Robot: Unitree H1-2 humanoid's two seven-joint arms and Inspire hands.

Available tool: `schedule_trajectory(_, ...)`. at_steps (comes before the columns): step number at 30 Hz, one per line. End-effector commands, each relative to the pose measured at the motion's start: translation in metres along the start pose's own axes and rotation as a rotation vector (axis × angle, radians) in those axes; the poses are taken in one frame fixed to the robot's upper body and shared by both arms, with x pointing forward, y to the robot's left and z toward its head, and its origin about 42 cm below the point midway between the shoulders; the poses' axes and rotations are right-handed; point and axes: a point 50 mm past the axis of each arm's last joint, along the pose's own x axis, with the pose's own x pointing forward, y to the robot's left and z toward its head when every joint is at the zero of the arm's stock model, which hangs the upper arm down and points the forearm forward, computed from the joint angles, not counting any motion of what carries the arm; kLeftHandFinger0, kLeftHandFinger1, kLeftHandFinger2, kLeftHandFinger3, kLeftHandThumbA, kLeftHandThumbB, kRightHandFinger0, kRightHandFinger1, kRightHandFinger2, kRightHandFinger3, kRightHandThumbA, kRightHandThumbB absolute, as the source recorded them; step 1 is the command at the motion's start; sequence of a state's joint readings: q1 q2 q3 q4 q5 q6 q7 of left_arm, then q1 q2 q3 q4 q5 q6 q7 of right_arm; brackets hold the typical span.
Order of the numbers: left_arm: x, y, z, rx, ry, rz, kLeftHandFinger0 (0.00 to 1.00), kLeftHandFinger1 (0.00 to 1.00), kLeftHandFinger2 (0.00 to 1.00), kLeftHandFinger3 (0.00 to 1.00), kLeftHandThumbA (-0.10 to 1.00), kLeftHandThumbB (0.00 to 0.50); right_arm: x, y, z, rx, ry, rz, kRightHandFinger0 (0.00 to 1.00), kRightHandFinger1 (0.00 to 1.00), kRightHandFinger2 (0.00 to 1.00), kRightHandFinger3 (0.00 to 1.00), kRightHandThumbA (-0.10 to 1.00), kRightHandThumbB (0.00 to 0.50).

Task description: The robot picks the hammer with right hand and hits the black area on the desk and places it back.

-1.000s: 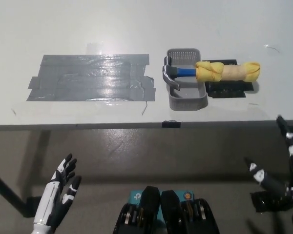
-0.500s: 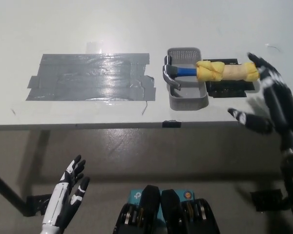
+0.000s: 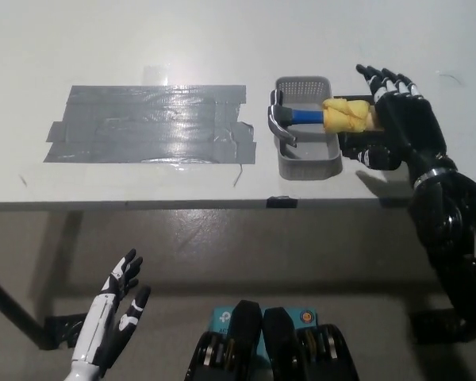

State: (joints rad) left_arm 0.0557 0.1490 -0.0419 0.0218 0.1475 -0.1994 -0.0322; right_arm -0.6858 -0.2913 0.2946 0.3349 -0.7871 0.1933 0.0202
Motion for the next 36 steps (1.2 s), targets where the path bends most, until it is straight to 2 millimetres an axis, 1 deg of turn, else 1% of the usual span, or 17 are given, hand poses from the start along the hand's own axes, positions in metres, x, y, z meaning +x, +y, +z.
schedule_trajectory(1, 0.005, 0.007, 0.007, 0.034, -0.064, -0.012, 1.00, 1.00, 1.00, 1.00, 0.88, 0.101, 0.019, -0.021, 0.009, -0.049, 0.011, -0.038, 1.00, 1.00, 1.00, 1.00, 1.00, 0.409)
schedule_trajectory(5, 0.005, 0.007, 0.007, 0.039, -0.067, -0.020, 1.00, 1.00, 1.00, 1.00, 0.88, 0.095, 0.023, -0.016, 0.006, -0.042, 0.037, -0.017, 1.00, 1.00, 1.00, 1.00, 1.00, 0.410)
schedule_trajectory(7, 0.005, 0.008, 0.007, 0.039, -0.061, -0.021, 1.00, 1.00, 1.00, 1.00, 0.89, 0.108, 0.025, -0.014, 0.004, -0.043, 0.042, -0.013, 1.00, 1.00, 1.00, 1.00, 1.00, 0.410)
schedule_trajectory(9, 0.006, 0.008, 0.007, 0.033, -0.058, -0.021, 1.00, 1.00, 1.00, 1.00, 0.89, 0.113, 0.028, -0.015, 0.005, -0.044, 0.041, -0.014, 1.00, 1.00, 1.00, 1.00, 1.00, 0.410)
schedule_trajectory(11, 0.006, 0.008, 0.007, 0.034, -0.062, -0.023, 1.00, 1.00, 1.00, 1.00, 0.89, 0.108, 0.029, -0.016, 0.006, -0.046, 0.040, -0.013, 1.00, 1.00, 1.00, 1.00, 1.00, 0.408)
schedule_trajectory(12, 0.006, 0.008, 0.006, 0.039, -0.068, -0.026, 1.00, 1.00, 1.00, 1.00, 0.89, 0.098, 0.030, -0.018, 0.008, -0.041, 0.037, -0.009, 1.00, 1.00, 1.00, 1.00, 1.00, 0.403)
schedule_trajectory(16, 0.005, 0.007, 0.006, 0.051, -0.058, -0.036, 1.00, 1.00, 1.00, 1.00, 0.91, 0.105, 0.034, -0.022, 0.015, -0.040, 0.029, -0.015, 1.00, 1.00, 1.00, 1.00, 1.00, 0.400)
schedule_trajectory(18, 0.005, 0.007, 0.007, 0.055, -0.062, -0.040, 1.00, 1.00, 1.00, 1.00, 0.91, 0.097, 0.037, -0.025, 0.019, -0.039, 0.023, -0.021, 1.00, 1.00, 1.00, 1.00, 1.00, 0.397)
schedule_trajectory(19, 0.005, 0.006, 0.006, 0.055, -0.061, -0.040, 1.00, 1.00, 1.00, 1.00, 0.90, 0.089, 0.038, -0.027, 0.023, -0.039, 0.016, -0.025, 1.00, 1.00, 1.00, 1.00, 1.00, 0.396)
schedule_trajectory(24, 0.005, 0.006, 0.008, 0.059, -0.067, -0.043, 1.00, 1.00, 1.00, 1.00, 0.88, 0.084, 0.042, -0.032, 0.029, -0.049, 0.000, -0.044, 1.00, 1.00, 1.00, 1.00, 1.00, 0.401)
schedule_trajectory(25, 0.006, 0.006, 0.008, 0.062, -0.065, -0.045, 1.00, 1.00, 1.00, 1.00, 0.88, 0.084, 0.043, -0.033, 0.032, -0.047, -0.002, -0.041, 1.00, 1.00, 1.00, 1.00, 1.00, 0.402)
schedule_trajectory(26, 0.007, 0.007, 0.008, 0.057, -0.061, -0.044, 1.00, 1.00, 0.99, 1.00, 0.89, 0.094, 0.043, -0.033, 0.033, -0.043, -0.004, -0.039, 1.00, 1.00, 1.00, 1.00, 1.00, 0.400)
schedule_trajectory(28, 0.007, 0.008, 0.008, 0.064, -0.058, -0.042, 1.00, 1.00, 0.98, 1.00, 0.91, 0.104, 0.044, -0.031, 0.035, -0.039, -0.005, -0.030, 1.00, 1.00, 1.00, 1.00, 1.00, 0.398)
schedule_trajectory(36, 0.010, 0.012, 0.010, 0.056, -0.058, -0.043, 1.00, 1.00, 0.95, 0.98, 0.89, 0.096, 0.049, -0.023, 0.034, -0.051, 0.003, -0.012, 1.00, 1.00, 1.00, 1.00, 1.00, 0.401)
